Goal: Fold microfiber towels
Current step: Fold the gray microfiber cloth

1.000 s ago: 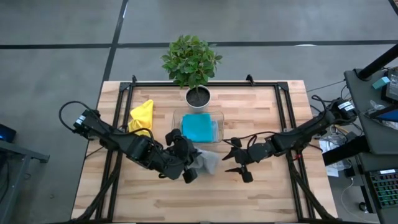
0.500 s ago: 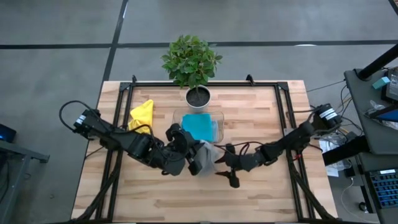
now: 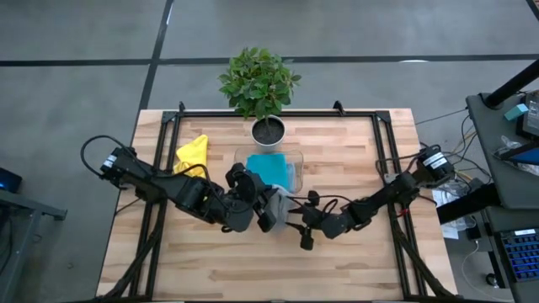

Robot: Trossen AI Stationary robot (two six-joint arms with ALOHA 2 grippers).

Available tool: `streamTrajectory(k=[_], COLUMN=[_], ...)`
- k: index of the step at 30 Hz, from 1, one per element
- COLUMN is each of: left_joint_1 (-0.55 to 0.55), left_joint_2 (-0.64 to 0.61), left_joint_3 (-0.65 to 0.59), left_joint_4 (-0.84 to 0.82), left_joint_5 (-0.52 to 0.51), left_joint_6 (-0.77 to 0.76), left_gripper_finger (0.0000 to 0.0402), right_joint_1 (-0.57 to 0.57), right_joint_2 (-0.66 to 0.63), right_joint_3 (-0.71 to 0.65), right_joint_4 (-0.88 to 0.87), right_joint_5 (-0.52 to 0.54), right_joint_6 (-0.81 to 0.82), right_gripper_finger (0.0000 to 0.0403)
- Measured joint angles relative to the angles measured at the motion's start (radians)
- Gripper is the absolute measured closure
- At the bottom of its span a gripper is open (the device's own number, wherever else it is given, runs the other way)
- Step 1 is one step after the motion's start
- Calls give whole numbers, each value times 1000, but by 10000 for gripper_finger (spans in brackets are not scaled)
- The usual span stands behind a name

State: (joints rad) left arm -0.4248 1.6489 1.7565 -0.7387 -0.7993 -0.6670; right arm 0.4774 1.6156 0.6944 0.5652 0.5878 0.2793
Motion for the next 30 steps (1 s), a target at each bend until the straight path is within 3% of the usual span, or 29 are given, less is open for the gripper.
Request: streamTrajectory(k=[11, 19, 24, 30], left_joint_1=[7, 7, 7, 7], left_joint_2=[0, 0, 0, 0], left_joint_3=[0, 0, 0, 0], left_joint_4=[-3, -2, -2, -2], left_joint_5=[-21, -21, -21, -21], left_joint_6=[1, 2, 2, 2], left_gripper_finger=[401, 401, 401, 401], right_joint_1=[9, -13, -13, -12], right_joint_2=[23, 92, 123, 122], right_joint_3=[53, 53, 54, 54], right_joint_4=[-7, 56, 80, 128], right_joint_5=[-36, 104, 220, 204], right_joint_6=[17, 9, -9, -114], right_gripper_finger=[214, 232, 279, 381])
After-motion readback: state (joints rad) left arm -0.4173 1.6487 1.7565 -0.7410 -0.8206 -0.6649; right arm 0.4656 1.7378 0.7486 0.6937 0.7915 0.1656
